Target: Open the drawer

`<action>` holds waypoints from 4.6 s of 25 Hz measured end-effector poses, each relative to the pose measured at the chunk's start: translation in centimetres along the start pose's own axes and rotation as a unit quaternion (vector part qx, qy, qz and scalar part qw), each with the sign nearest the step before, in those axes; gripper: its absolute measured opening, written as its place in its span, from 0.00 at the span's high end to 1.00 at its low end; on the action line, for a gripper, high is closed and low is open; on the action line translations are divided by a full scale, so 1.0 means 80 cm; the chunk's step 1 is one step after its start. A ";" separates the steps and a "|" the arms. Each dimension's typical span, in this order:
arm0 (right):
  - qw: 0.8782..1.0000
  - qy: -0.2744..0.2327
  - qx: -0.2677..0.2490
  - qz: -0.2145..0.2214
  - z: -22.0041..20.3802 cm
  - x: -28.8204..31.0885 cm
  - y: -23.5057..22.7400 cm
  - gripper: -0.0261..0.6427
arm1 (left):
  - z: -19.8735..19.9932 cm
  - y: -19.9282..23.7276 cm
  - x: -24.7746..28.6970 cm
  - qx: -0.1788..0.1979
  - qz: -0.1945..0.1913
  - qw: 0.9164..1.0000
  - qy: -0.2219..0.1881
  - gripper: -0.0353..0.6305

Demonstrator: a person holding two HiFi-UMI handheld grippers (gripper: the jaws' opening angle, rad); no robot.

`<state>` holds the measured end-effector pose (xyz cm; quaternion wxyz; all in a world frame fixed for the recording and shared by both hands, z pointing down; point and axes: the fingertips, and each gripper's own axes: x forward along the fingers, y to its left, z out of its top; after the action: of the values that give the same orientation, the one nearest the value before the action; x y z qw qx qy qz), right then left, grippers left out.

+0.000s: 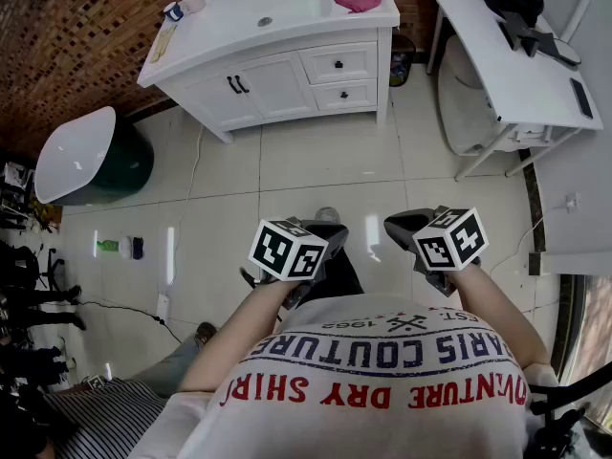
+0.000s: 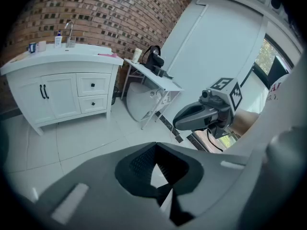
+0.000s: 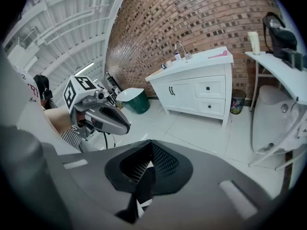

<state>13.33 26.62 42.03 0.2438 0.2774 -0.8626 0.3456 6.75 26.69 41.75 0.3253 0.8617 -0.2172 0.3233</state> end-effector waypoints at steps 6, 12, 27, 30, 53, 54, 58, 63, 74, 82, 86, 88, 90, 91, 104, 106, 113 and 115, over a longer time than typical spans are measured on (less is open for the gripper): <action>1.000 0.001 0.025 0.011 0.085 0.070 -0.063 0.95 | 0.074 0.114 0.016 -0.004 -0.018 1.000 0.006 0.96; 0.999 0.015 0.038 0.010 0.218 0.158 -0.123 0.95 | 0.170 0.274 0.008 -0.016 -0.029 0.999 0.021 0.96; 0.996 0.041 0.073 0.006 0.370 0.273 -0.229 0.95 | 0.287 0.451 0.031 -0.061 -0.058 0.996 0.030 0.96; 0.996 0.046 0.078 0.013 0.369 0.275 -0.243 0.95 | 0.292 0.459 0.037 -0.075 -0.058 0.995 0.030 0.96; 0.963 0.002 0.151 -0.222 0.417 0.444 -0.563 0.66 | 0.231 0.551 0.051 -0.181 -0.040 0.983 0.010 0.96; 0.960 0.006 0.154 -0.234 0.414 0.452 -0.574 0.66 | 0.222 0.555 0.049 -0.184 -0.036 0.982 0.013 0.96; 0.948 0.025 0.161 -0.272 0.401 0.473 -0.607 0.66 | 0.197 0.578 0.043 -0.222 -0.020 0.975 0.013 0.96; 0.943 0.037 0.159 -0.289 0.406 0.488 -0.630 0.66 | 0.197 0.589 0.059 -0.226 -0.032 0.973 0.021 0.96; 0.931 0.026 0.201 -0.304 0.408 0.505 -0.644 0.74 | 0.191 0.601 0.055 -0.212 -0.026 0.976 0.031 0.96; 0.928 0.037 0.189 -0.318 0.408 0.506 -0.643 0.75 | 0.174 0.598 0.060 -0.212 -0.029 0.976 0.047 0.96; 0.927 0.040 0.189 -0.321 0.406 0.503 -0.643 0.75 | 0.173 0.594 0.062 -0.208 -0.032 0.976 0.049 0.96; 0.928 0.041 0.189 -0.320 0.407 0.501 -0.641 0.75 | 0.176 0.593 0.059 -0.207 -0.031 0.977 0.045 0.96; 0.928 0.043 0.187 -0.319 0.407 0.501 -0.639 0.76 | 0.177 0.596 0.057 -0.205 -0.026 0.978 0.041 0.96; 0.928 0.044 0.185 -0.319 0.405 0.500 -0.638 0.76 | 0.177 0.597 0.056 -0.205 -0.024 0.978 0.040 0.96; 0.931 0.058 0.184 -0.309 0.335 0.480 -0.580 0.75 | 0.187 0.573 0.061 -0.188 -0.029 0.981 0.029 0.96; 0.932 0.057 0.183 -0.308 0.325 0.476 -0.572 0.75 | 0.186 0.568 0.062 -0.186 -0.030 0.982 0.029 0.96; 0.936 0.055 0.181 -0.298 0.295 0.465 -0.539 0.76 | 0.173 0.549 0.065 -0.183 -0.037 0.982 0.038 0.96; 0.934 0.065 0.182 -0.300 0.281 0.460 -0.533 0.76 | 0.171 0.544 0.068 -0.182 -0.040 0.982 0.040 0.96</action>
<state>9.01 -27.13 69.81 0.3369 0.5400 -0.6435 0.4251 -9.22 -13.98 55.87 0.4976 0.7826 -0.2243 0.2993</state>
